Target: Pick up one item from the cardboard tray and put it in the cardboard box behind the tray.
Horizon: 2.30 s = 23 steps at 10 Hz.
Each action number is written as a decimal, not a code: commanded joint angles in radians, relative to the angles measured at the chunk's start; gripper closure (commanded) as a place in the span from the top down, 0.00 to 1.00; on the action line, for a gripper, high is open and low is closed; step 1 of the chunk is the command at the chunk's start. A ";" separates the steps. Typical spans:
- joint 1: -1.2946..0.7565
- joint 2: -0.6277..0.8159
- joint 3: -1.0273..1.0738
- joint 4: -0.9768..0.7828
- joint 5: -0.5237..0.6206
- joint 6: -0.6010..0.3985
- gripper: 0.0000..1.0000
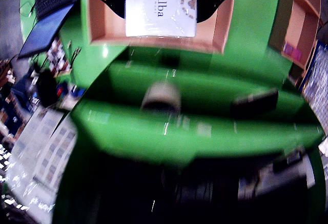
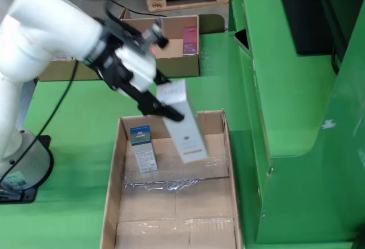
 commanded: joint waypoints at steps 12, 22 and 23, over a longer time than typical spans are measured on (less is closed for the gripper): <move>0.173 0.045 0.040 0.086 -0.007 -0.070 0.00; 0.497 0.137 0.040 -0.215 -0.023 -0.114 0.00; 0.543 0.147 0.040 -0.255 -0.030 -0.109 0.00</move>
